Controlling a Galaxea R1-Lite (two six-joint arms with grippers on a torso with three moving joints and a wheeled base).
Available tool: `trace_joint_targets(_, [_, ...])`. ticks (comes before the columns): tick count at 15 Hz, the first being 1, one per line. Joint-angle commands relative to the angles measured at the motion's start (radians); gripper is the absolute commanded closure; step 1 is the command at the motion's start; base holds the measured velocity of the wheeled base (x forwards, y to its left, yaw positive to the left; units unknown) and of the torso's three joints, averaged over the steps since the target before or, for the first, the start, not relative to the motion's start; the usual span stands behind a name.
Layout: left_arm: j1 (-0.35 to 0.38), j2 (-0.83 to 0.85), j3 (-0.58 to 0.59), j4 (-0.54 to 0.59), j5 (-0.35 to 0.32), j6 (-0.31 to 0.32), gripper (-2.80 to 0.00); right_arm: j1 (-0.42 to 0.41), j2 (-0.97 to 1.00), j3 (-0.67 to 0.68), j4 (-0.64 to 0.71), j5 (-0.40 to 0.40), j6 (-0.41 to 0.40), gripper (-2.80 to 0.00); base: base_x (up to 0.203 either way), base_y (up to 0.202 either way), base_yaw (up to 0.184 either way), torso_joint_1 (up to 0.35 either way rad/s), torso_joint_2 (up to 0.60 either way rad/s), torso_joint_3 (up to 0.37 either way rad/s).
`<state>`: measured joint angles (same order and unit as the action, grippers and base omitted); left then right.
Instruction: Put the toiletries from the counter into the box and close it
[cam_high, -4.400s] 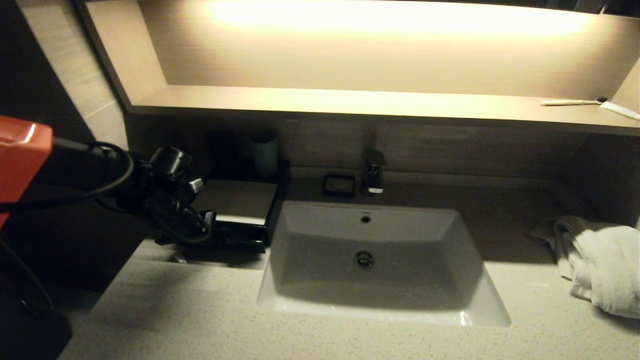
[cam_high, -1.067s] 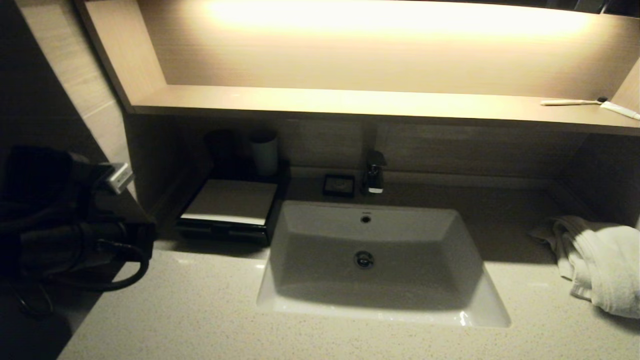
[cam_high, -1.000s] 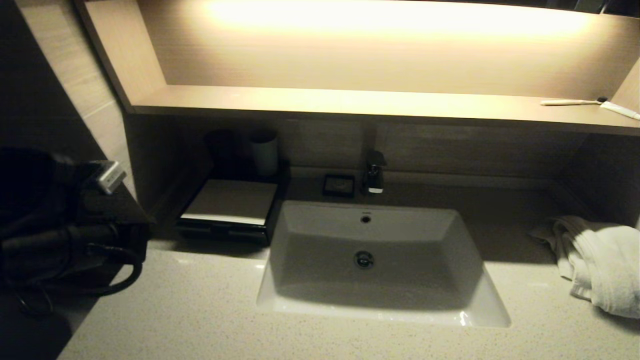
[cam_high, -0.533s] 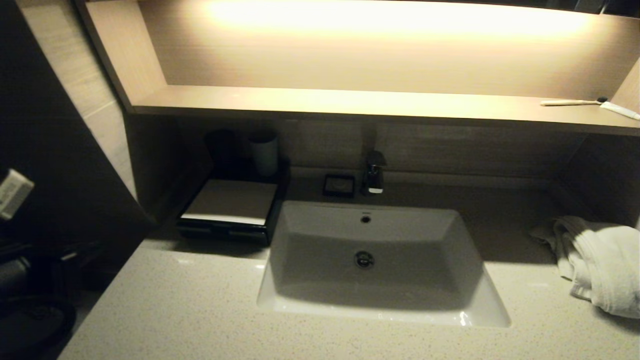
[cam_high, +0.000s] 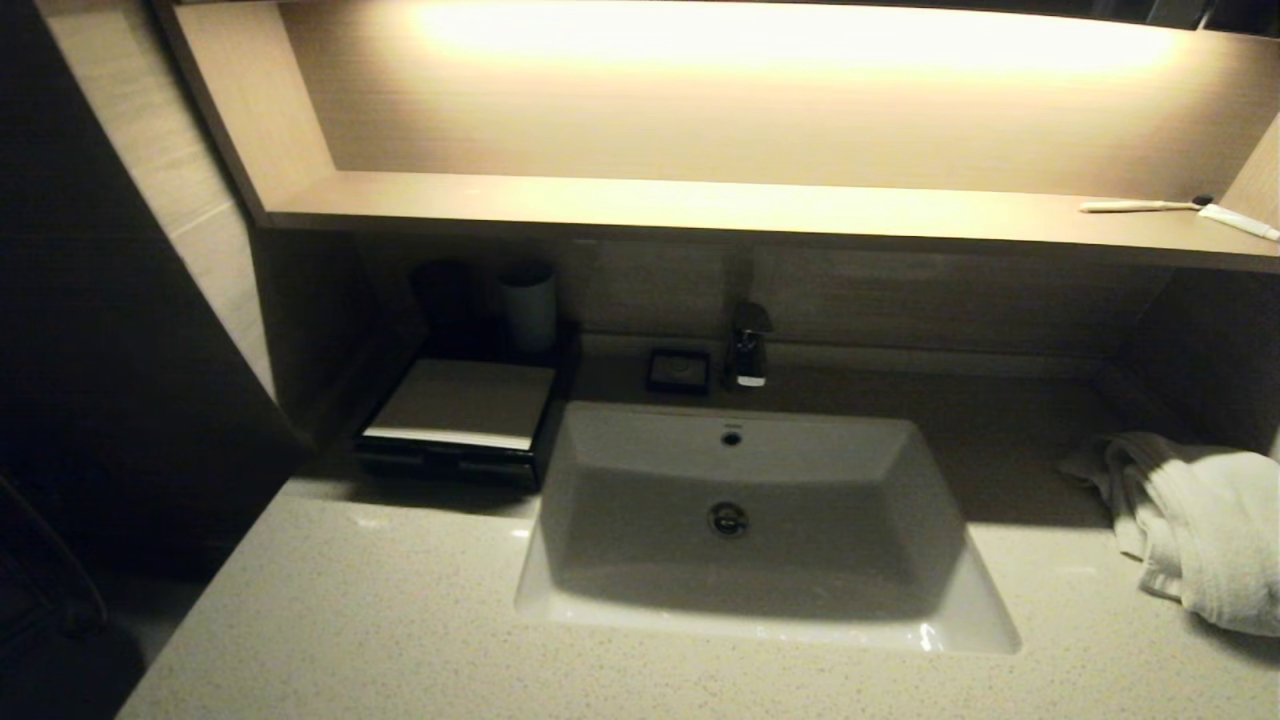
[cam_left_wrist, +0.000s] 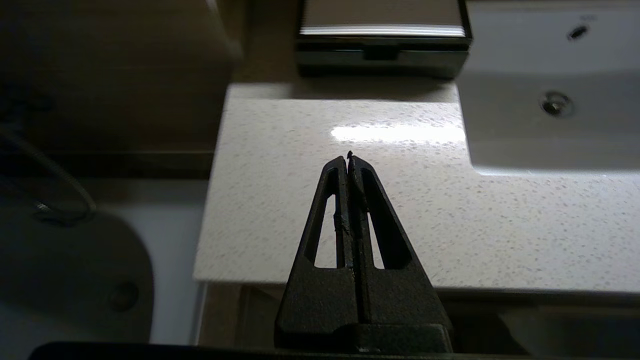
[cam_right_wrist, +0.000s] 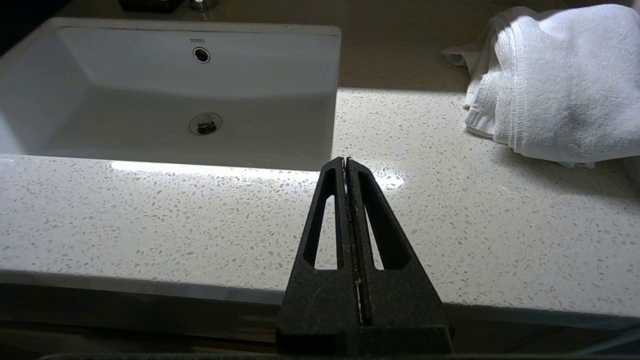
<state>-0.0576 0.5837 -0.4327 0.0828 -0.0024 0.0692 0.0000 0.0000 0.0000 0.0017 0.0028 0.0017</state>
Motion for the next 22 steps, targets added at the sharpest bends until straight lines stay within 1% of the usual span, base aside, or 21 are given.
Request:
trace_joint_targets(1, [0.028,-0.139,0.043,0.005,-0.009,0.001,0.00,0.000,0.000,0.000,0.000,0.000,0.000,0.00,0.000,0.000,0.000,0.000,0.00,0.000])
trace_joint_targets(4, [0.032,-0.274,0.104,0.006,-0.016,0.001,0.00,0.000,0.000,0.000,0.000,0.000,0.000,0.00,0.000,0.000,0.000,0.000,0.00,0.000])
trace_joint_targets(7, [0.034,-0.378,0.185,0.006,-0.043,0.002,0.00,0.000,0.000,0.000,0.000,0.000,0.000,0.00,0.000,0.000,0.000,0.000,0.00,0.000])
trace_joint_targets(11, [0.040,-0.396,0.196,0.005,-0.046,-0.002,0.00,0.000,0.000,0.000,0.000,0.000,0.000,0.00,0.000,0.000,0.000,0.000,0.00,0.000])
trace_joint_targets(12, [0.043,-0.426,0.202,0.008,-0.048,0.000,0.00,0.000,0.000,0.000,0.000,0.000,0.000,0.00,0.000,0.000,0.000,0.000,0.00,0.000])
trace_joint_targets(13, [0.045,-0.481,0.213,0.009,-0.052,0.006,0.00,0.000,0.000,0.000,0.000,0.000,0.000,0.00,0.000,0.000,0.000,0.000,0.00,0.000])
trace_joint_targets(15, [0.048,-0.532,0.239,0.011,-0.063,0.043,0.00,0.000,0.000,0.000,0.000,0.000,0.000,0.00,0.000,0.000,0.000,0.000,0.00,0.000])
trace_joint_targets(18, [0.048,-0.576,0.255,0.003,-0.061,0.047,0.00,0.000,0.000,0.000,0.000,0.000,0.000,0.00,0.000,0.000,0.000,0.000,0.00,0.000])
trace_joint_targets(20, [0.048,-0.576,0.259,-0.018,-0.059,0.051,0.00,0.000,0.000,0.000,0.000,0.000,0.000,0.00,0.000,0.000,0.000,0.000,0.00,0.000])
trace_joint_targets(22, [0.048,-0.576,0.286,-0.057,-0.057,0.051,0.00,0.000,0.000,0.000,0.000,0.000,0.000,0.00,0.000,0.000,0.000,0.000,0.00,0.000])
